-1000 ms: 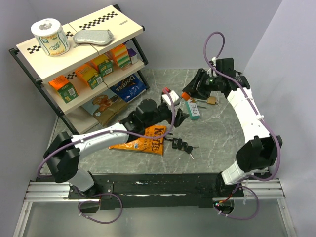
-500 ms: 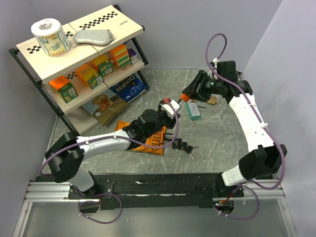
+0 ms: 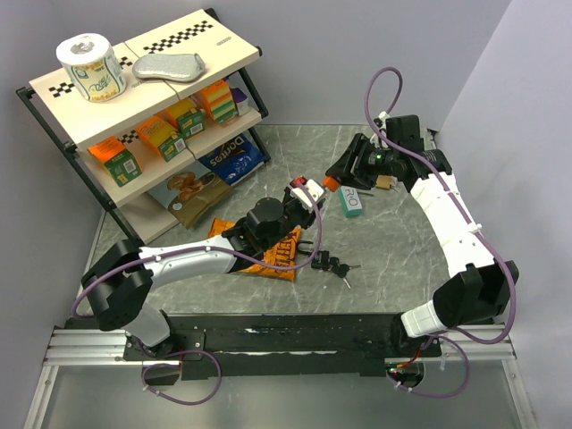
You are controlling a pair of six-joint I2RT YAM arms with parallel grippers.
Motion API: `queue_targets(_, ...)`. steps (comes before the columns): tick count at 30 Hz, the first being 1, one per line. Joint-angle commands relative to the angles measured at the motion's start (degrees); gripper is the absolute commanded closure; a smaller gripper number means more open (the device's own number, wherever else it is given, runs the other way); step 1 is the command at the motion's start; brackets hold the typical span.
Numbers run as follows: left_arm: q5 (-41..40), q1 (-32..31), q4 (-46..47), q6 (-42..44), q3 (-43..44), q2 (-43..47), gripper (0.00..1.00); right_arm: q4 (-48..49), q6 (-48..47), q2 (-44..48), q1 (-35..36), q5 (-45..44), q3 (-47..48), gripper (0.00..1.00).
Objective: Lock with the key
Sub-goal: Pick up the lock from the center of the board.
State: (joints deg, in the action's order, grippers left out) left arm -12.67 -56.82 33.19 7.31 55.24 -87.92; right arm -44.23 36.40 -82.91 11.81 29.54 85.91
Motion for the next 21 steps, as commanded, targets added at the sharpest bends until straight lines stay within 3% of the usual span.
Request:
queue_targets(1, -1.8, 0.1, 3.1, 1.0, 2.4, -0.1, 0.57, 3.1, 2.1, 4.1, 0.4, 0.9, 0.3, 1.00)
queue_targets(7, -2.3, 0.4, 3.5, 0.8, 2.9, -0.7, 0.76, 3.2, 2.7, 3.5, 0.4, 1.9, 0.2, 1.00)
queue_targets(12, -2.2, 0.4, 3.7, 1.3, 3.2, -1.1, 0.66, 3.4, 3.3, 3.1, 0.5, 2.9, -0.8, 1.00)
queue_targets(15, -2.1, 0.4, 3.5, 1.4, 3.4, -1.5, 0.66, 3.4, 3.4, 3.2, 0.5, 2.9, -0.8, 1.00)
queue_targets(20, -1.0, 0.7, 2.8, 1.9, 3.7, -1.8, 0.82, 3.6, 3.6, 3.7, 0.5, 2.8, -1.2, 1.00)
queue_targets(21, -0.9, 0.7, 2.6, 1.8, 3.6, -1.8, 0.91, 3.6, 3.7, 3.8, 0.5, 2.7, -1.2, 1.00)
